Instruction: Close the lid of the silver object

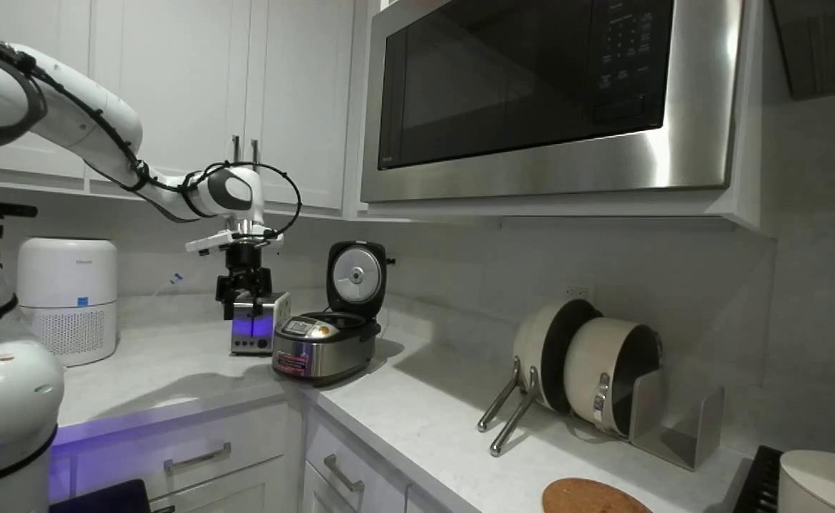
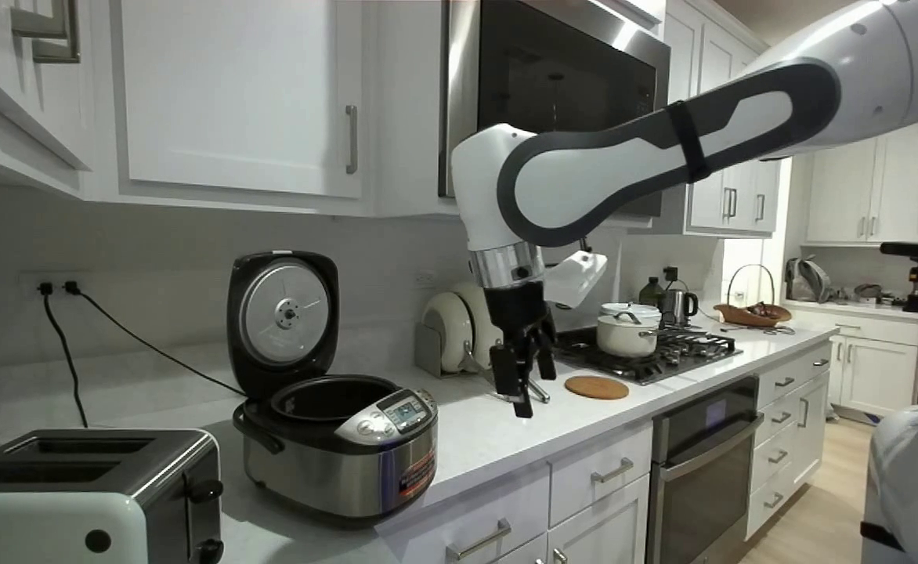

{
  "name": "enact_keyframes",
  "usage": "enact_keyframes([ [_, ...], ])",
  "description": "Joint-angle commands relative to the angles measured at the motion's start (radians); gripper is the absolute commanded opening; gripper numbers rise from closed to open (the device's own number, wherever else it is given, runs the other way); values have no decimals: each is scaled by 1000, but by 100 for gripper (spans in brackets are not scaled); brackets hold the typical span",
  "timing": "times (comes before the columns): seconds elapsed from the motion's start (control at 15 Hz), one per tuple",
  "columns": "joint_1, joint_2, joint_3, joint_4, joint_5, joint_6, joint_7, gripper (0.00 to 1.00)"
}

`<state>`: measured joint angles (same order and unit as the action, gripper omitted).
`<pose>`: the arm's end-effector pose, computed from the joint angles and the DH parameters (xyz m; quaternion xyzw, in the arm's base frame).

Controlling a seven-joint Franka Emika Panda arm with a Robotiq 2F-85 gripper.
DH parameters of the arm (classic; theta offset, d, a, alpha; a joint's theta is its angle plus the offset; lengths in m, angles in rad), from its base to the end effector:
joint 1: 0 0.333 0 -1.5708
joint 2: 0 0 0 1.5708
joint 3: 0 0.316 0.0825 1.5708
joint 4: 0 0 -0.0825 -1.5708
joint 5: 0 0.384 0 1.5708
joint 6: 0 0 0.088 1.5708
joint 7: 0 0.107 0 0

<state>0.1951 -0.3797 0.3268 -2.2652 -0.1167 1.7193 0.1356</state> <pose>0.3669 0.2095 0.4896 0.9710 0.1875 -0.0518 0.1389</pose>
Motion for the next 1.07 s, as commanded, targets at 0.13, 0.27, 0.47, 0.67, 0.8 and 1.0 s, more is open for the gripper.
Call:
enact_keyframes([
  [0.13,25,169,49,222,-94,82,60,100],
  [0.27,36,207,54,277,-122,126,68,100],
  [0.47,51,256,57,368,-165,171,70,100],
  [0.67,60,285,53,431,-215,236,85,100],
  [0.8,62,301,50,470,-254,285,103,100],
  [1.0,64,318,49,527,-308,330,114,72],
])
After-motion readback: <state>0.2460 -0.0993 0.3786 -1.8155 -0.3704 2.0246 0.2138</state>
